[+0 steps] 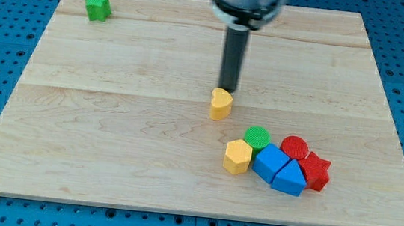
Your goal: Put the yellow heart into the yellow hexagon
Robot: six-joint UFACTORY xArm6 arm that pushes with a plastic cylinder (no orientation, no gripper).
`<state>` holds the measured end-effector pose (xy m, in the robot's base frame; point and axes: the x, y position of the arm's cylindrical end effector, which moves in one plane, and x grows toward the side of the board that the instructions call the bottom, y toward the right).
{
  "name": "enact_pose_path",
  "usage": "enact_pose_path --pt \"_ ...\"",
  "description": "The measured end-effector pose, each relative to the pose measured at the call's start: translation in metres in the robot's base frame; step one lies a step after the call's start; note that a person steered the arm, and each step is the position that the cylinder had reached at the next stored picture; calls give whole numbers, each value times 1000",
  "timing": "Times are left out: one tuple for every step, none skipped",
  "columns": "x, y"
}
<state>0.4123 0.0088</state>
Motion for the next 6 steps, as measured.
enact_pose_path --pt "5 -11" --pt "21 24" --pt "47 25" --pt "64 24" --pt "41 26" --pt "-1 34"
